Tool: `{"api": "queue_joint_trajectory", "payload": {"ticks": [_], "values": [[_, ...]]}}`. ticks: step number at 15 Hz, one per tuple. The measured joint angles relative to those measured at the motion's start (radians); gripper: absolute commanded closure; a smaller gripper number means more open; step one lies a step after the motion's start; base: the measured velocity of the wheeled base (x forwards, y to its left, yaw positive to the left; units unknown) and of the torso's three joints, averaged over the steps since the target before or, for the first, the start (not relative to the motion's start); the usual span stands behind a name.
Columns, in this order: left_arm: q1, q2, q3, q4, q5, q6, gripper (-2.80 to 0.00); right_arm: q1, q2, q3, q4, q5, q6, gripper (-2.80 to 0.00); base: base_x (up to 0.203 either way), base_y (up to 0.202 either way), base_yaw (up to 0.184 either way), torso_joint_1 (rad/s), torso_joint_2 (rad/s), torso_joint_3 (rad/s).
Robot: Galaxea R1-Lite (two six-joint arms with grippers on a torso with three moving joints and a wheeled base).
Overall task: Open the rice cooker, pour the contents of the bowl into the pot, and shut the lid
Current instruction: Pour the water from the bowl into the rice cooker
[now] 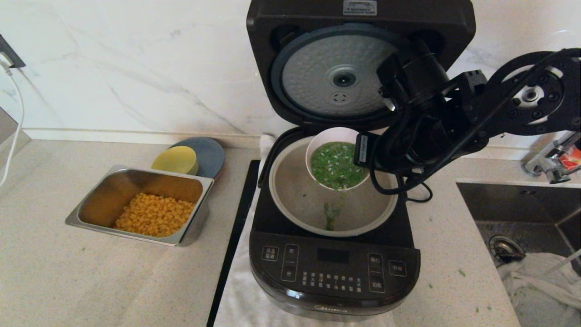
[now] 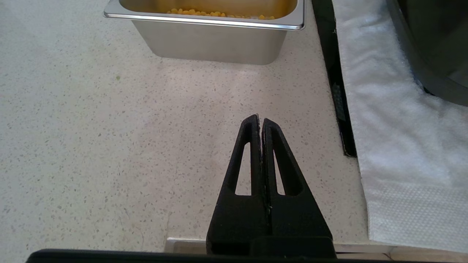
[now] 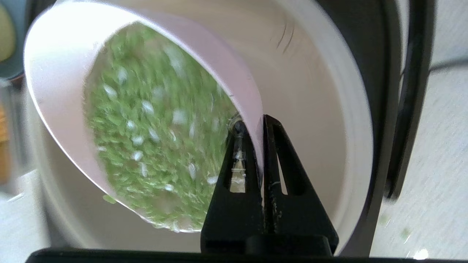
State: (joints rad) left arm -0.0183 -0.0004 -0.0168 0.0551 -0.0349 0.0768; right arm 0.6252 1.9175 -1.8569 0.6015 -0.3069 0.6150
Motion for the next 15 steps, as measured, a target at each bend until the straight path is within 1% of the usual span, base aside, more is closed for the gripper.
{"api": "queue_joint_trajectory", "payload": {"ticks": [3,6,8,10,12,13,15], "values": [[0.0,0.0,0.0,0.0,0.0,0.0,0.0,0.019,-0.017,0.136,-0.18,-0.096,-0.092,0.0,0.0,0.0,0.0,0.0,0.0,0.0],[0.0,0.0,0.0,0.0,0.0,0.0,0.0,0.057,-0.047,0.284,-0.388,-0.185,-0.197,0.0,0.0,0.0,0.0,0.0,0.0,0.0],[0.0,0.0,0.0,0.0,0.0,-0.001,0.0,0.082,-0.069,0.358,-0.491,-0.244,-0.249,0.0,0.0,0.0,0.0,0.0,0.0,0.0],[0.0,0.0,0.0,0.0,0.0,0.0,0.0,0.109,-0.085,0.432,-0.607,-0.324,-0.316,0.0,0.0,0.0,0.0,0.0,0.0,0.0],[0.0,0.0,0.0,0.0,0.0,0.0,0.0,0.136,-0.093,0.511,-0.741,-0.401,-0.4,0.0,0.0,0.0,0.0,0.0,0.0,0.0],[0.0,0.0,0.0,0.0,0.0,0.0,0.0,0.147,-0.095,0.552,-0.831,-0.435,-0.452,0.0,0.0,0.0,0.0,0.0,0.0,0.0],[0.0,0.0,0.0,0.0,0.0,-0.001,0.0,0.16,-0.093,0.628,-1.017,-0.469,-0.558,0.0,0.0,0.0,0.0,0.0,0.0,0.0]]}}
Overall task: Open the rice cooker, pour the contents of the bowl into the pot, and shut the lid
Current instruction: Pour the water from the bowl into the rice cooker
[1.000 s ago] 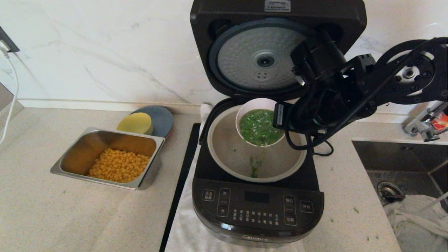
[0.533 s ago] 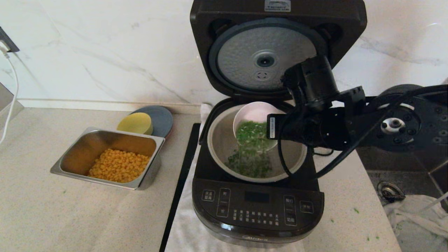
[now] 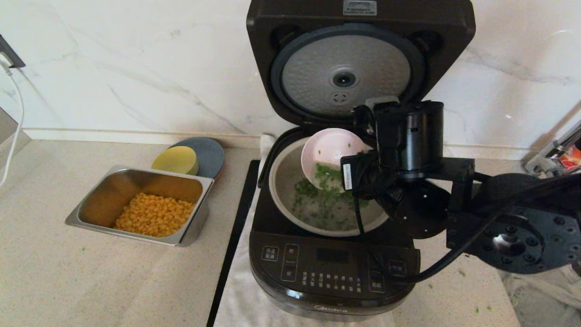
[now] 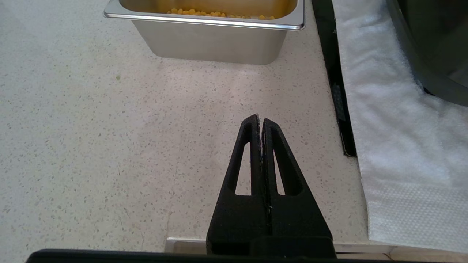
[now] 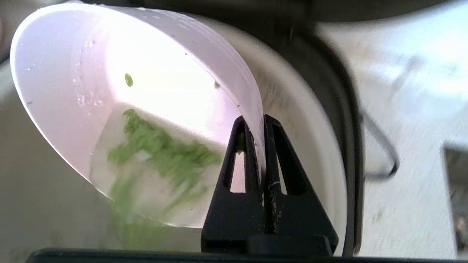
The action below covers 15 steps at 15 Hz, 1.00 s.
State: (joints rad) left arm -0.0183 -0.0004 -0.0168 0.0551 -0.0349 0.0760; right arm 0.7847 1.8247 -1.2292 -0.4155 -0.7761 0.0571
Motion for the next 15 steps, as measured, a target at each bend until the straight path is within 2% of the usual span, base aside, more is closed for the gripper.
{"api": "queue_joint_trajectory", "payload": {"ticks": [7,10,12,15], "values": [[0.0,0.0,0.0,0.0,0.0,0.0,0.0,0.015,0.066,0.176,-0.748,-0.06,-0.412,0.0,0.0,0.0,0.0,0.0,0.0,0.0],[0.0,0.0,0.0,0.0,0.0,0.0,0.0,0.024,0.119,0.211,-1.011,-0.065,-0.528,0.0,0.0,0.0,0.0,0.0,0.0,0.0],[0.0,0.0,0.0,0.0,0.0,0.0,0.0,0.028,0.144,0.216,-1.102,-0.064,-0.558,0.0,0.0,0.0,0.0,0.0,0.0,0.0],[0.0,0.0,0.0,0.0,0.0,0.0,0.0,0.042,0.149,0.219,-1.106,-0.066,-0.562,0.0,0.0,0.0,0.0,0.0,0.0,0.0]]}}
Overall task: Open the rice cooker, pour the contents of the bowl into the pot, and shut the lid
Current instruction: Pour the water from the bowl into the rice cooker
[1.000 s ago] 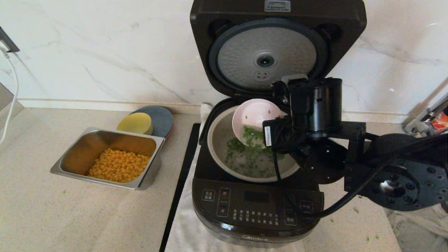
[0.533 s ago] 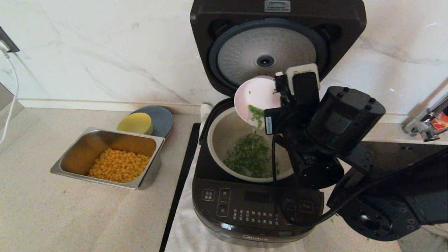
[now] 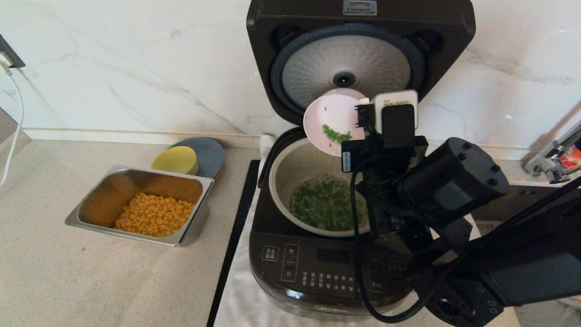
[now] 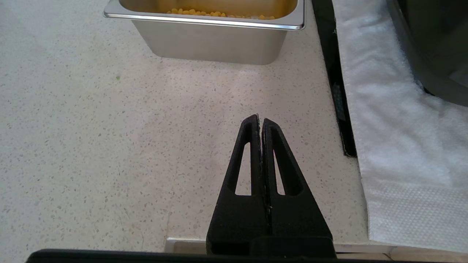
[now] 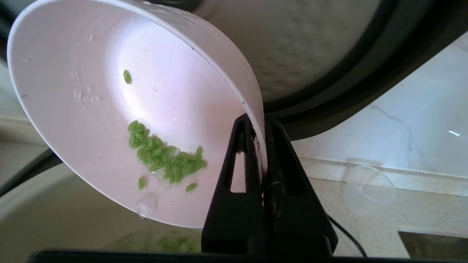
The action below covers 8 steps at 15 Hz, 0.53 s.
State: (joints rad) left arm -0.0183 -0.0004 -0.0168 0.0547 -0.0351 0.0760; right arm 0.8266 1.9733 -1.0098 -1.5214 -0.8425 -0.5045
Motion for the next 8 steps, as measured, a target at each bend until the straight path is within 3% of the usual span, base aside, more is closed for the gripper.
{"api": "queue_joint_trajectory", "payload": {"ticks": [4,8], "values": [[0.0,0.0,0.0,0.0,0.0,0.0,0.0,0.045,-0.011,0.004,0.026,-0.035,-0.004,0.0,0.0,0.0,0.0,0.0,0.0,0.0],[0.0,0.0,0.0,0.0,0.0,0.0,0.0,0.083,-0.085,-0.007,0.193,-0.063,0.026,0.0,0.0,0.0,0.0,0.0,0.0,0.0]]}}
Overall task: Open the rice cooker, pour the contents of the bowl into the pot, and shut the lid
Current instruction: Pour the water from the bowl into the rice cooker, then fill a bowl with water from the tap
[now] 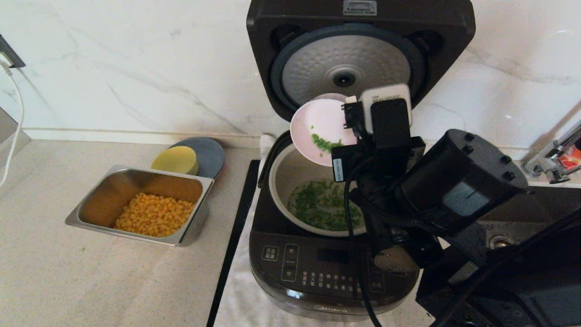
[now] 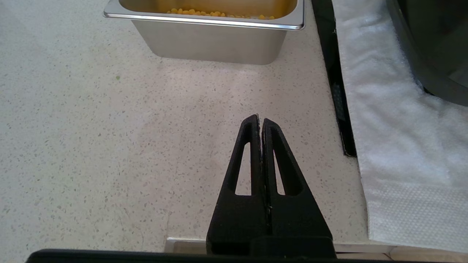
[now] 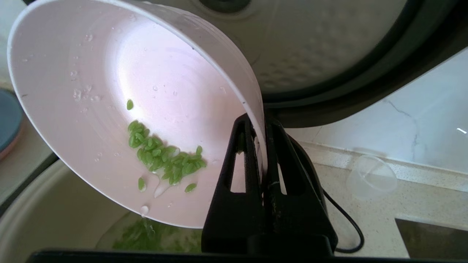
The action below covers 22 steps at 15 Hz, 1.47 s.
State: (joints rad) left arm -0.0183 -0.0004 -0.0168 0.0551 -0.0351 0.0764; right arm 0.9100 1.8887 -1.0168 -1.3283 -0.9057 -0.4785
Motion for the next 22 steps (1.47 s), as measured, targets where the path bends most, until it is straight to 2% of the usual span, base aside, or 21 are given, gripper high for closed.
{"api": "queue_joint_trajectory", "payload": {"ticks": [3,6,8,10,12,13,16,17,22], "values": [[0.0,0.0,0.0,0.0,0.0,0.0,0.0,0.004,-0.085,-0.045,0.262,-0.001,0.111,0.0,0.0,0.0,0.0,0.0,0.0,0.0],[0.0,0.0,0.0,0.0,0.0,0.0,0.0,-0.03,-0.15,-0.133,0.644,0.044,0.322,0.0,0.0,0.0,0.0,0.0,0.0,0.0],[0.0,0.0,0.0,0.0,0.0,0.0,0.0,-0.063,-0.195,-0.233,0.98,0.129,0.525,0.0,0.0,0.0,0.0,0.0,0.0,0.0],[0.0,0.0,0.0,0.0,0.0,0.0,0.0,-0.111,-0.241,-0.371,1.333,0.264,0.731,0.0,0.0,0.0,0.0,0.0,0.0,0.0],[0.0,0.0,0.0,0.0,0.0,0.0,0.0,-0.193,-0.289,-0.473,1.651,0.417,0.9,0.0,0.0,0.0,0.0,0.0,0.0,0.0],[0.0,0.0,0.0,0.0,0.0,0.0,0.0,-0.232,-0.316,-0.5,1.789,0.486,0.95,0.0,0.0,0.0,0.0,0.0,0.0,0.0],[0.0,0.0,0.0,0.0,0.0,0.0,0.0,-0.347,-0.391,-0.546,2.084,0.671,1.001,0.0,0.0,0.0,0.0,0.0,0.0,0.0],[0.0,0.0,0.0,0.0,0.0,0.0,0.0,-0.388,-0.412,-0.55,2.144,0.717,1.007,0.0,0.0,0.0,0.0,0.0,0.0,0.0],[0.0,0.0,0.0,0.0,0.0,0.0,0.0,-0.65,-0.5,-0.478,2.307,0.867,1.0,0.0,0.0,0.0,0.0,0.0,0.0,0.0]]}}
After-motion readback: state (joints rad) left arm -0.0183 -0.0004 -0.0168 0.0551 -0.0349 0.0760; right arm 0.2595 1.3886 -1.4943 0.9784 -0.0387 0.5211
